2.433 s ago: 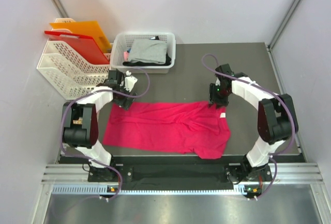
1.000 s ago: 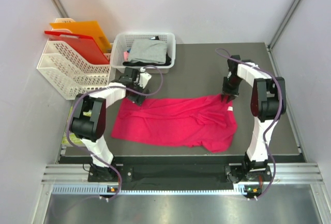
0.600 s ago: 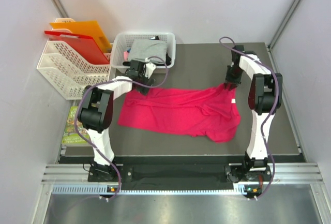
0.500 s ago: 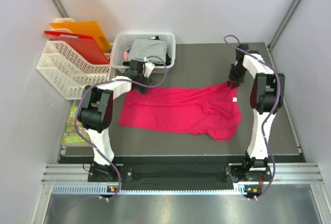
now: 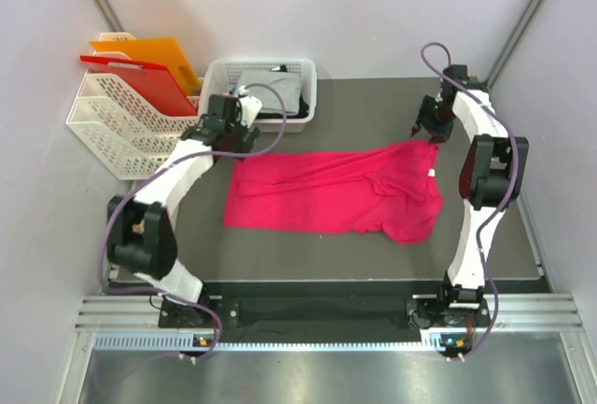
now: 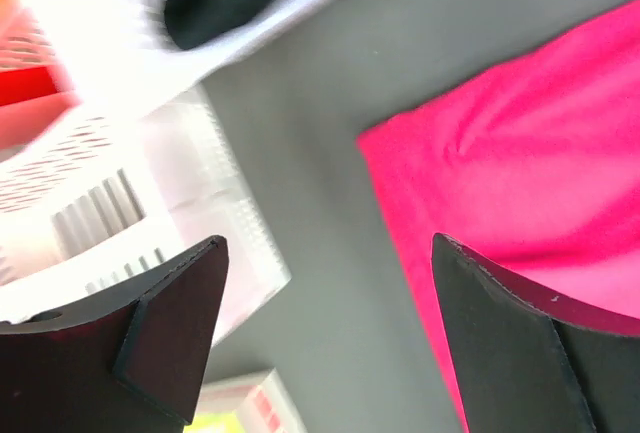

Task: Fold and stack the t-shirts
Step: Fold the flattened tshirt in 1/3 of the way, then grap the side of the flattened tshirt closest away from the robot with both arms

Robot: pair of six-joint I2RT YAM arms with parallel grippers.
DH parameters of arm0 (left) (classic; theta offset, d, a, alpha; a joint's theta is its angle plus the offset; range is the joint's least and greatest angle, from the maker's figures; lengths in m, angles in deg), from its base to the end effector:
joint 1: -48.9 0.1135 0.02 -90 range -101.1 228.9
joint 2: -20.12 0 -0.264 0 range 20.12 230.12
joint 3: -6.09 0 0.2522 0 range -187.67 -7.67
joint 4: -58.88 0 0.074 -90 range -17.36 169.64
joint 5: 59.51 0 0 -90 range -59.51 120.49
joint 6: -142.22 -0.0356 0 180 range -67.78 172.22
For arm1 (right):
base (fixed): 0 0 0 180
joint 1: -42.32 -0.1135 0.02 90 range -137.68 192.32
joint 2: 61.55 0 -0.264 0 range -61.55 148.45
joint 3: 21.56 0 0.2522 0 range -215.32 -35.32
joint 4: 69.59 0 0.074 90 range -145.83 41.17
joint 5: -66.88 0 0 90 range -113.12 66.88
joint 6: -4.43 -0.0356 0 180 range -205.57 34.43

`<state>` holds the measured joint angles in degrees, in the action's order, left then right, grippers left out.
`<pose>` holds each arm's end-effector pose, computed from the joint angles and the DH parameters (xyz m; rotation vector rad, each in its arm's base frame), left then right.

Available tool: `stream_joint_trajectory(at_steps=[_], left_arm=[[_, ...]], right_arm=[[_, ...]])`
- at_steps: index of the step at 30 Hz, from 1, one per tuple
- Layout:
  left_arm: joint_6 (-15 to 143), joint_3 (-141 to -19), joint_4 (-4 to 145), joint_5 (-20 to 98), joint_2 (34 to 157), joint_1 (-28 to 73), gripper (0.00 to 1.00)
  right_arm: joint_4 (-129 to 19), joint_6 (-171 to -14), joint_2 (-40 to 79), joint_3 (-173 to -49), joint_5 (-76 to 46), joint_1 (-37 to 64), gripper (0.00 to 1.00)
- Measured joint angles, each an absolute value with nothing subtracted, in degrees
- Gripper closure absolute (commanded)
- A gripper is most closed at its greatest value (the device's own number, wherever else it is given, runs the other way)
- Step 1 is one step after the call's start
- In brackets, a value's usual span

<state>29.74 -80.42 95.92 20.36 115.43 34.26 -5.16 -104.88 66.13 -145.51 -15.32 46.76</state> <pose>0.3592 -0.0874 0.2596 0.6737 2.2743 0.2753 0.4726 -0.0319 0.2046 0.5344 2.7183 0.2564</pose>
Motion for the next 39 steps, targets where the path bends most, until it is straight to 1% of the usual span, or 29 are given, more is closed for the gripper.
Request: stream_joint_trajectory(at_steps=[4, 7, 10, 13, 15, 18, 27, 34, 39], left_arm=[[29.4, -79.3, 100.6, 23.5, 104.8, 34.1, 0.13], [29.4, -72.9, 103.4, 25.9, 97.0, 32.9, 0.13], [30.0, -66.1, 107.4, 28.8, 94.9, 31.3, 0.13], [30.5, -60.4, 109.2, 29.9, 96.0, 30.7, 0.13], [31.1, -57.9, 110.1, 29.8, 97.7, 30.7, 0.13], [31.6, -56.7, 109.8, 29.1, 100.7, 30.7, 0.13], [32.4, -56.3, 106.0, 27.9, 104.9, 30.8, 0.13], [32.6, -56.3, 103.9, 27.7, 107.3, 31.4, 0.13], [32.6, -56.3, 103.8, 27.9, 107.4, 32.1, 0.13]], right_arm=[[-6.3, -104.9, 55.0, -138.0, -16.0, 42.3, 0.4], [-7.0, -104.9, 40.8, -126.5, -17.9, 37.9, 0.4], [-6.6, -104.9, 28.2, -114.1, -19.0, 35.6, 0.4], [-5.9, -105.3, 21.9, -103.4, -20.5, 35.7, 0.4], [-4.9, -105.8, 20.3, -96.7, -21.2, 35.8, 0.41], [-2.7, -106.5, 19.6, -91.0, -21.6, 35.7, 0.4], [-2.1, -109.3, 12.6, -86.3, -22.0, 34.0, 0.41], [-2.4, -111.2, 12.8, -80.8, -22.2, 30.8, 0.42], [-3.5, -112.2, 14.6, -80.3, -23.3, 30.4, 0.43]])
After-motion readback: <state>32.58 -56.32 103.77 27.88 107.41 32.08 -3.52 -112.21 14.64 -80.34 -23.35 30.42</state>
